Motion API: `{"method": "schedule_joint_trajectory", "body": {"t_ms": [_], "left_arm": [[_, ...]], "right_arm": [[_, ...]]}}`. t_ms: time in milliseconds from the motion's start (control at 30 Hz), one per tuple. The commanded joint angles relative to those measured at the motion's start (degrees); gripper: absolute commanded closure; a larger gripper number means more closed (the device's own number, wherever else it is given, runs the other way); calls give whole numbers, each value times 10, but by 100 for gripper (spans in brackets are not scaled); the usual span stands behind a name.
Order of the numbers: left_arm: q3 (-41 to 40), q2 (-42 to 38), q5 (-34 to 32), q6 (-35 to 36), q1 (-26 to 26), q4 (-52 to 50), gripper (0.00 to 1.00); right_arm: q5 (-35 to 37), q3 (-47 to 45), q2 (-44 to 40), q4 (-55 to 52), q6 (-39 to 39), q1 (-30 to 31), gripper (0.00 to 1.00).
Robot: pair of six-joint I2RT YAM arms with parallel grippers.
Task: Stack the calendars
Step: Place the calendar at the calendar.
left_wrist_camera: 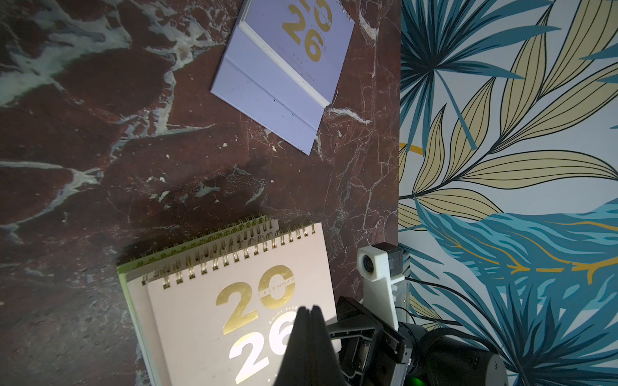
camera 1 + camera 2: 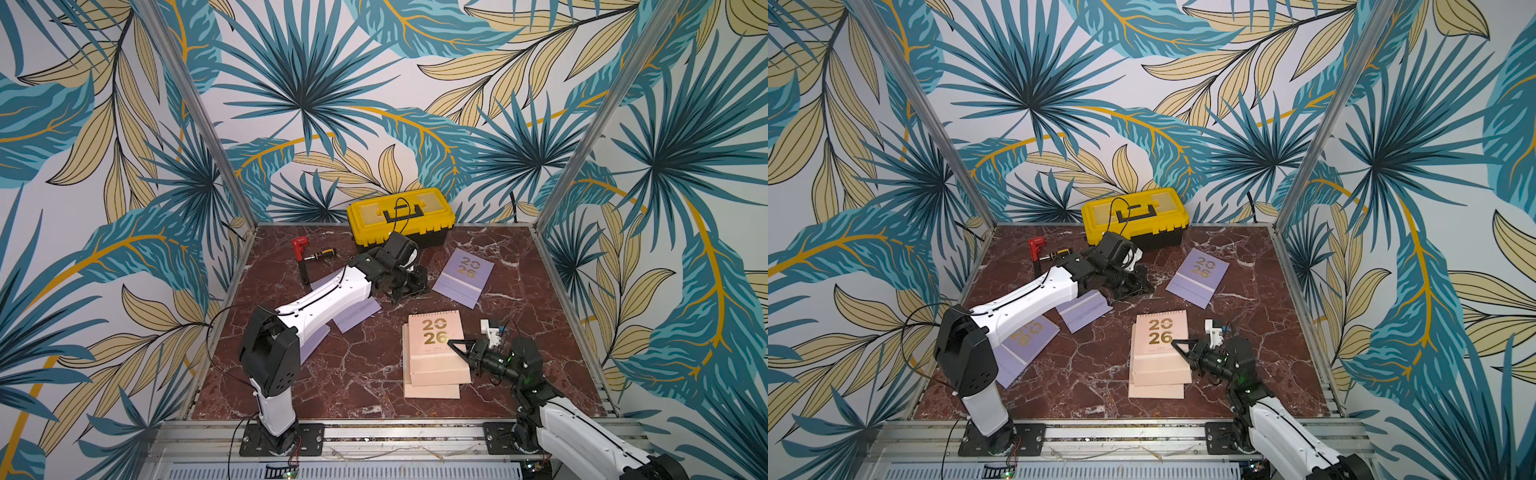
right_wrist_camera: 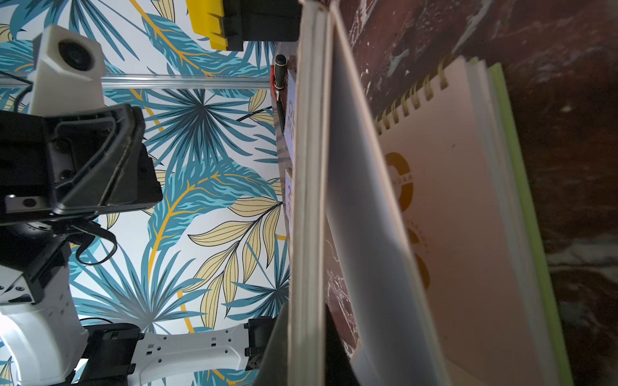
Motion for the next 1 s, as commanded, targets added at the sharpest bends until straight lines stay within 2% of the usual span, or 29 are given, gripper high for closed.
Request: {"method": "schedule_joint_trajectory", "body": {"t_ms": [0,467,567,700,833,967], "left_arm": [[-11,-11,-2,5,2,7,100],[-54,-25,-1,-1,2,23,100],[-61,-27,-1,0,2,23,100],[-71,-30,-2,0,2,23,100],[-78,-36,-6,-1,1,23,100],[-79,-31,-3,0,2,23,100]], "right_arm": [[25,-22,-5,33,5,17,98],[47,-23,69,43,-1,41,99],[49,-15,76,14,-7,44,90],[62,15,45,-118,-45,47,72],[73,40,7,-214,-78,47,66],[72,63,19,-262,-106,47,62]]}}
